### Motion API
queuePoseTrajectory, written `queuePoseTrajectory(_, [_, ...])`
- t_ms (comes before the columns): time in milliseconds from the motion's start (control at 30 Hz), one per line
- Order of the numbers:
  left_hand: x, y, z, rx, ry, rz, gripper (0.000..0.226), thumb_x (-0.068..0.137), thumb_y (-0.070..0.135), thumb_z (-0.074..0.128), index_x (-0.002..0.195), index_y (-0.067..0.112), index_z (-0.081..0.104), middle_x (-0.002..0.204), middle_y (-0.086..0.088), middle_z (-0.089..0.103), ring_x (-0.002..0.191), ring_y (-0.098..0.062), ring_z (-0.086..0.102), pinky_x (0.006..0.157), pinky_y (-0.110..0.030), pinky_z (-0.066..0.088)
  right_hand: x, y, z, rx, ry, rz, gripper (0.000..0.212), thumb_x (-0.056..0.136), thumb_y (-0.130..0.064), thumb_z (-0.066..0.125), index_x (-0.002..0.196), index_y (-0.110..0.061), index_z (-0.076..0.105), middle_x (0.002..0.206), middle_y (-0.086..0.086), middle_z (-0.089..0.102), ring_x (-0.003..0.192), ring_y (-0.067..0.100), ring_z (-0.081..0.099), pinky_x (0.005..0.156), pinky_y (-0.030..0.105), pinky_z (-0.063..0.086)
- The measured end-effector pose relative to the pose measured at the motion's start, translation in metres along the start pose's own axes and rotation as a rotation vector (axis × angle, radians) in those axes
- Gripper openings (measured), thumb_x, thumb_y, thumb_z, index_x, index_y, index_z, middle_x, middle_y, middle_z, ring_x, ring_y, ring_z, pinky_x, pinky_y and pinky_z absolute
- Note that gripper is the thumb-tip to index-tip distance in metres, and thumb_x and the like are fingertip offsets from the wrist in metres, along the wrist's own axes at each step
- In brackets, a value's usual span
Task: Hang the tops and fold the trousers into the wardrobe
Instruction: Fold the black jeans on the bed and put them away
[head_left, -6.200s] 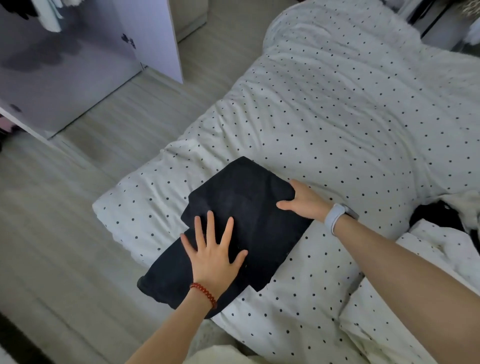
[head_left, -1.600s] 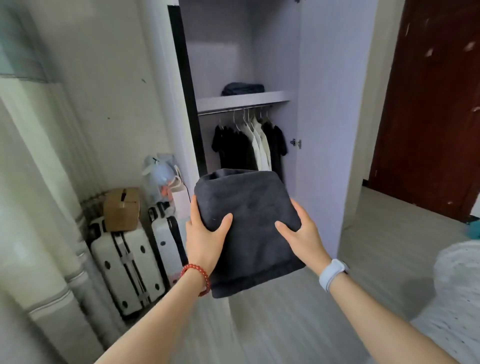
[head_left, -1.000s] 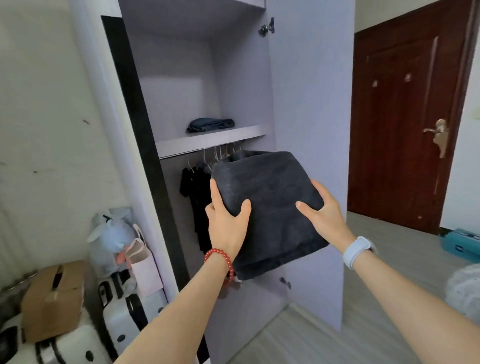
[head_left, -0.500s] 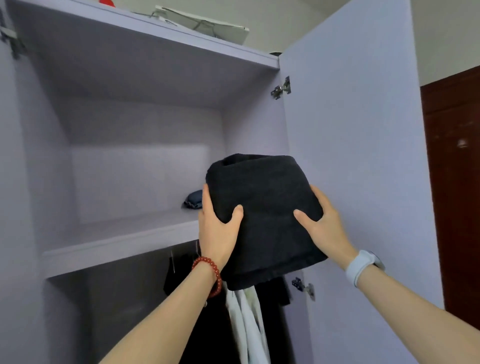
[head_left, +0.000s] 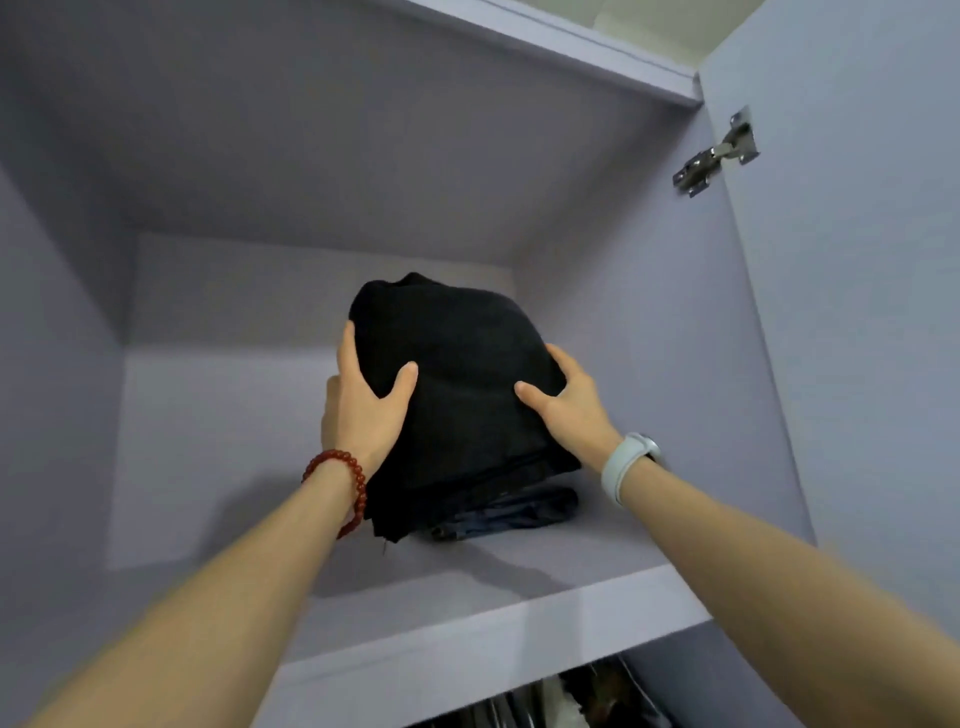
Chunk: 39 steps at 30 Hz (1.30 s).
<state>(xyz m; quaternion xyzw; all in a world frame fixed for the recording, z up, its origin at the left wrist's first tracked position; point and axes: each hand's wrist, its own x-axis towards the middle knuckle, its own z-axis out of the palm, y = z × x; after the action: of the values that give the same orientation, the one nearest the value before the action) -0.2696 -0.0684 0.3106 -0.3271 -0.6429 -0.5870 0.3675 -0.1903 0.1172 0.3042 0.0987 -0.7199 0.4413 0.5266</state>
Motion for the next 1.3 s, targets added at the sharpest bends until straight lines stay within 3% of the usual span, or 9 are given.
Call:
queuePoseTrajectory(100, [0.042,-0.043,0.012,0.077,0.028,-0.030,0.073,0.090,0.044,0.054,0.147,0.034,0.009,0.137,-0.007,0.043,0.119,-0.030,0.048,0.088,-0.033,0.039,0.047,0.039,0.035,0.044,-0.069,0.039,0.053,0.086,-0.012,0.063,0.135,-0.013,0.043,0.124,0.003,0.056,0.110,0.017,0.055,0.098,0.033,0.046])
queuePoseTrajectory(233, [0.083,-0.095,0.037,0.153,0.028,-0.103,0.073,0.091,0.044,0.053,0.148,0.036,0.008,0.134,-0.010,0.047,0.115,-0.033,0.051,0.090,-0.037,0.044,0.095,0.092,0.069,0.095,-0.172,0.129,0.046,0.089,-0.010,0.060,0.132,-0.012,0.044,0.113,0.000,0.056,0.105,0.016,0.054,0.097,0.032,0.046])
queuePoseTrajectory(400, [0.113,-0.149,0.091,0.231,-0.024,-0.270,0.071,0.091,0.037,0.056,0.149,0.022,0.019,0.139,-0.012,0.046,0.122,-0.033,0.047,0.099,-0.035,0.039,0.134,0.170,0.081,0.093,-0.265,0.367,0.042,0.089,-0.007,0.058,0.130,-0.005,0.046,0.122,0.014,0.057,0.100,0.022,0.056,0.091,0.031,0.047])
queuePoseTrajectory(500, [0.117,-0.188,0.134,0.268,-0.118,-0.341,0.069,0.090,0.041,0.055,0.147,0.018,0.024,0.142,-0.012,0.043,0.125,-0.032,0.045,0.106,-0.040,0.037,0.147,0.217,0.071,-0.056,-0.259,0.443,0.046,0.090,-0.010,0.058,0.133,-0.002,0.044,0.127,0.015,0.055,0.112,0.028,0.055,0.097,0.032,0.044])
queuePoseTrajectory(667, [0.124,-0.217,0.180,0.303,-0.268,-0.448,0.067,0.092,0.048,0.045,0.148,0.021,0.021,0.150,-0.013,0.029,0.130,-0.029,0.039,0.110,-0.037,0.032,0.166,0.259,0.058,-0.487,-0.303,0.392,0.046,0.093,-0.018,0.054,0.134,0.002,0.044,0.135,0.016,0.050,0.121,0.030,0.049,0.098,0.029,0.039])
queuePoseTrajectory(867, [0.106,-0.205,0.187,0.356,-0.459,-0.326,0.051,0.097,0.032,0.044,0.144,0.016,0.032,0.154,-0.005,0.020,0.141,-0.019,0.021,0.113,-0.027,0.015,0.182,0.269,0.045,-0.727,-0.322,0.372,0.028,0.090,-0.010,0.054,0.114,0.000,0.064,0.117,0.014,0.064,0.105,0.029,0.060,0.090,0.030,0.049])
queuePoseTrajectory(1067, [0.114,-0.185,0.192,0.396,-0.420,-0.228,0.052,0.093,0.020,0.053,0.141,0.006,0.037,0.152,-0.005,0.027,0.137,-0.021,0.030,0.108,-0.021,0.021,0.202,0.262,0.023,-0.771,-0.236,0.315,0.027,0.089,-0.007,0.052,0.111,-0.002,0.067,0.115,0.013,0.065,0.105,0.030,0.060,0.088,0.029,0.047])
queuePoseTrajectory(1233, [0.112,-0.189,0.217,0.790,-0.640,-0.128,0.055,0.099,0.040,0.031,0.149,0.020,0.017,0.158,0.000,-0.002,0.145,-0.020,-0.002,0.116,-0.039,0.007,0.180,0.279,0.017,-1.056,-0.479,0.202,0.032,0.093,-0.017,0.047,0.118,-0.001,0.060,0.126,0.015,0.052,0.111,0.032,0.052,0.093,0.036,0.047])
queuePoseTrajectory(1300, [0.110,-0.199,0.226,0.893,-0.710,-0.158,0.056,0.100,0.044,0.020,0.150,0.026,0.003,0.157,0.002,-0.014,0.144,-0.019,-0.013,0.115,-0.045,-0.002,0.176,0.283,0.017,-0.951,-0.561,0.153,0.041,0.099,-0.021,0.037,0.134,-0.003,0.046,0.141,0.018,0.041,0.125,0.032,0.043,0.104,0.033,0.035])
